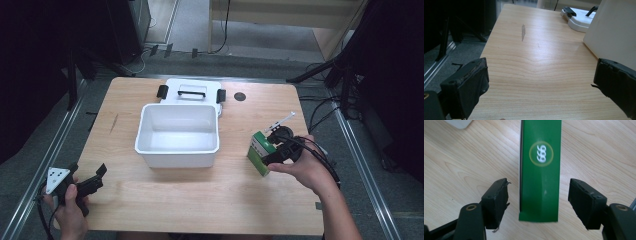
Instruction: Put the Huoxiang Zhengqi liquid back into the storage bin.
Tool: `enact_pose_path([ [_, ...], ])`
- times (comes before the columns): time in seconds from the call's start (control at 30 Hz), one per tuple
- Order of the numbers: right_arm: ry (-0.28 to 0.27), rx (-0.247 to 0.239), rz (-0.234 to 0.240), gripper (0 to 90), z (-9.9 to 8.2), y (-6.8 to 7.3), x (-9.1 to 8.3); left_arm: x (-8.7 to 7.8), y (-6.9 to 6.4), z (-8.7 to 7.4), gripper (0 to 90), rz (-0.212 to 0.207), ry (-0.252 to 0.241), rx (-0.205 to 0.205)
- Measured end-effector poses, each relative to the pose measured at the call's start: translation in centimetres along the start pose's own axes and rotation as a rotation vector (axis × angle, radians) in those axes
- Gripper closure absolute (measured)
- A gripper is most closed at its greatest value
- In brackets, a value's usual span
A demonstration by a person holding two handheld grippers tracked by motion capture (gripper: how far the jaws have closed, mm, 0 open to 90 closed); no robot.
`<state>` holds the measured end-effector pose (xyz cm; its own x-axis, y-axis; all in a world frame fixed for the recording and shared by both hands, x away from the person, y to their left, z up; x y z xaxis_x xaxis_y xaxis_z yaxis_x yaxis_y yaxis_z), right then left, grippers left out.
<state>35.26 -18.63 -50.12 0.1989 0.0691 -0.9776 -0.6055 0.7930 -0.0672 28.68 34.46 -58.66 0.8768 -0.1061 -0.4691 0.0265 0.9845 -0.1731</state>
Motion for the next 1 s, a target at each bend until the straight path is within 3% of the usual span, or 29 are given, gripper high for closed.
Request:
enact_pose_path([
  [0.2,0.022,-0.005,-0.004,37.8,1.1,0.1,0.0,0.0,0.0,0.0,0.4,-0.002,0.002,-0.001],
  [0.6,0.060,0.049,0.015,49.1,2.5,0.1,1.1,0.0,0.0,0.0,0.4,-0.009,0.004,-0.006],
  [0.7,0.055,0.053,0.004,55.9,2.6,-0.1,1.2,0.0,0.0,0.0,0.4,-0.009,0.005,-0.009],
  [0.73,0.055,0.053,0.004,55.9,2.6,-0.1,1.2,0.0,0.0,0.0,0.4,-0.009,0.005,-0.009],
  [0.77,0.045,0.051,0.010,62.7,2.7,-0.1,1.1,0.0,0.0,0.0,0.4,-0.009,0.005,-0.009],
  [1.0,0.035,0.006,0.025,64.4,2.7,0.2,0.8,0.1,0.0,0.0,0.4,-0.011,0.004,-0.011],
])
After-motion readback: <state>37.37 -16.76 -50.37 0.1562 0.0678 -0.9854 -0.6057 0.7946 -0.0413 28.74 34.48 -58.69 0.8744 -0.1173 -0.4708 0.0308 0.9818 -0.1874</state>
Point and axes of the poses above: each handheld gripper's, and its own axes: x roughly forward along the jaws, z roughly out of its top, y roughly to its left, the point moved 10 cm from there along x, roughly forward along the jaws, and after that the axes turned 8 degrees about y, right-handed, at the moved point
